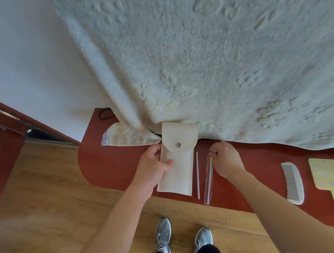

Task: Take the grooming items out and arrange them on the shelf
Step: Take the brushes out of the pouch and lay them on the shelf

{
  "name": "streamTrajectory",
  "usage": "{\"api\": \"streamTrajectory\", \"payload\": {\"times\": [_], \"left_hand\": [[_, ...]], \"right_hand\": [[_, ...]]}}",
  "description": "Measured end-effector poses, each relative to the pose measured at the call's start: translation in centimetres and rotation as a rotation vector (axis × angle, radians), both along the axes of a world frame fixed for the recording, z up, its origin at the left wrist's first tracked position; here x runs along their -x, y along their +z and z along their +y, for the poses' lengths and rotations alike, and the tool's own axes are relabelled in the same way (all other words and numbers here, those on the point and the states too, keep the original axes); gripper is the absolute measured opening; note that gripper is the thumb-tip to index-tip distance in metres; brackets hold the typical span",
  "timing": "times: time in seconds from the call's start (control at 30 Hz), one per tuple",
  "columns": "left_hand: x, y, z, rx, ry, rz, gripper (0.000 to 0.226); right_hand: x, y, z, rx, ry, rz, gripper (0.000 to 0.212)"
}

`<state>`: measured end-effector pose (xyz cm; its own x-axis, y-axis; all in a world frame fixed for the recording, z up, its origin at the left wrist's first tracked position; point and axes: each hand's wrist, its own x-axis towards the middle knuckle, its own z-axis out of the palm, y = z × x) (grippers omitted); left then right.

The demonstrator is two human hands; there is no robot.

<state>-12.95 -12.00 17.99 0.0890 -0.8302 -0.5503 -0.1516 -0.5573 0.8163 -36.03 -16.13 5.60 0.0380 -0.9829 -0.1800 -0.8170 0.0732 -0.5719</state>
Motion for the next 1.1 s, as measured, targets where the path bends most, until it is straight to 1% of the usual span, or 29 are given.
{"api": "streamTrajectory", "payload": {"times": [0.23, 0.47, 0.57, 0.73, 0.97, 1.1], "left_hand": [[-0.2, -0.1, -0.3, -0.021, -0.011, -0.016, 0.037], [-0.8, 0.7, -0.3, -0.024, -0.035, -0.004, 0.037], [-1.2, 1.4, 0.0, -0.021, -0.040, 0.013, 0.038], [-1.7, 2.8, 0.3, -0.003, -0.036, 0.025, 0.036], [-2.1, 4.9, 1.0, 0.032, -0.045, 0.037, 0.037], [-2.7, 5.7, 1.5, 0.050, -0.049, 0.040, 0.038]], "right_hand": [[-0.4, -0.5, 0.1, 0.016, -0.018, 0.035, 0.011], [-0.6, 0.8, 0.3, 0.022, -0.061, -0.009, 0.028], [-0.7, 2.4, 0.7, 0.050, -0.070, -0.035, 0.031], [-1.5, 6.8, 2.0, 0.146, -0.091, -0.105, 0.026], [-4.4, 12.2, 4.5, 0.385, 0.025, -0.125, 0.022], [-5.7, 14.0, 5.4, 0.460, 0.068, -0.143, 0.028]]}}
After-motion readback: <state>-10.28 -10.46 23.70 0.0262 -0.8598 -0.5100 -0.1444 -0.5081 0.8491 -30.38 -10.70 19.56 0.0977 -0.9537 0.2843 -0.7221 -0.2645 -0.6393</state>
